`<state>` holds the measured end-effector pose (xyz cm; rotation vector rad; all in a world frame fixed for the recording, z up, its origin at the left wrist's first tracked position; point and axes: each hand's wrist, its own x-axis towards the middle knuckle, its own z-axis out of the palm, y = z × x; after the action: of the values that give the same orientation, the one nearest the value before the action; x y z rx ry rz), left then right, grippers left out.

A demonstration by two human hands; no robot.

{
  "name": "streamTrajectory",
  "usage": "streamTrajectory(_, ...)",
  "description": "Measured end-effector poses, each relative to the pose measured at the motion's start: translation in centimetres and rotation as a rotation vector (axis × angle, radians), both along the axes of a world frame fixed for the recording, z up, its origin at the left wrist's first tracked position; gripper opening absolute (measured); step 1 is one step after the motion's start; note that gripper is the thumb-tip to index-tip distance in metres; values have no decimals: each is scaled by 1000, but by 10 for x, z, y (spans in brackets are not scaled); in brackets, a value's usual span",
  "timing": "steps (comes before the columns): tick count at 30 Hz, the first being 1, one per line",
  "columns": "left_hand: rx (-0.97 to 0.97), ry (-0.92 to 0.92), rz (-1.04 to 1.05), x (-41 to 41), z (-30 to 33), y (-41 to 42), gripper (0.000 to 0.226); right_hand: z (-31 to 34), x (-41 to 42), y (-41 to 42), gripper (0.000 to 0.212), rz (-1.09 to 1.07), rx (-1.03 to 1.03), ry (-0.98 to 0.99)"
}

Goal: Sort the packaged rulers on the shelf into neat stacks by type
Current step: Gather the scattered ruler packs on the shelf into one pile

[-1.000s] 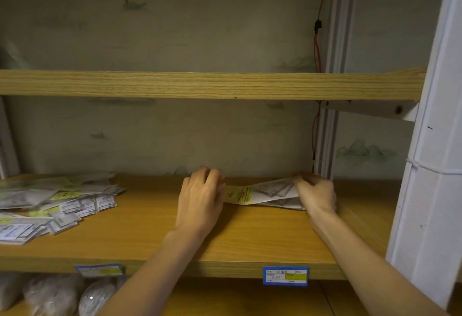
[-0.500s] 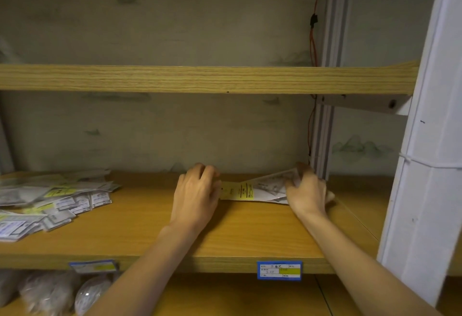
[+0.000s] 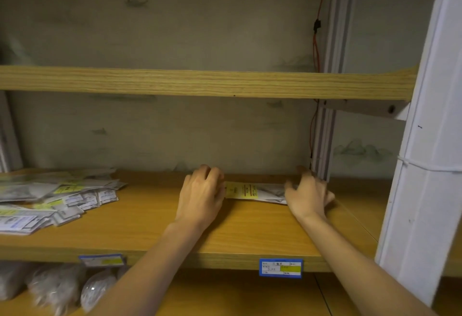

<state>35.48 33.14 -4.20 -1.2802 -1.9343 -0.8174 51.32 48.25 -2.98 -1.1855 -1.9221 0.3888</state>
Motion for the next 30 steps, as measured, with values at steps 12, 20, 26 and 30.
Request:
streamTrajectory(12, 12, 97, 26, 2, 22, -24, 17, 30, -9, -41, 32, 164, 366, 260)
streamTrajectory(20, -125, 62, 24, -30, 30, -73, 23, 31, -42, -87, 23, 144, 183, 208)
streamTrajectory(26, -160, 78, -1, -73, 31, -122, 23, 38, -81, -132, 19, 134, 192, 166)
streamTrajectory(30, -204, 67, -16, -102, 29, -152, 27, 35, -103, -162, 28, 133, 239, 141)
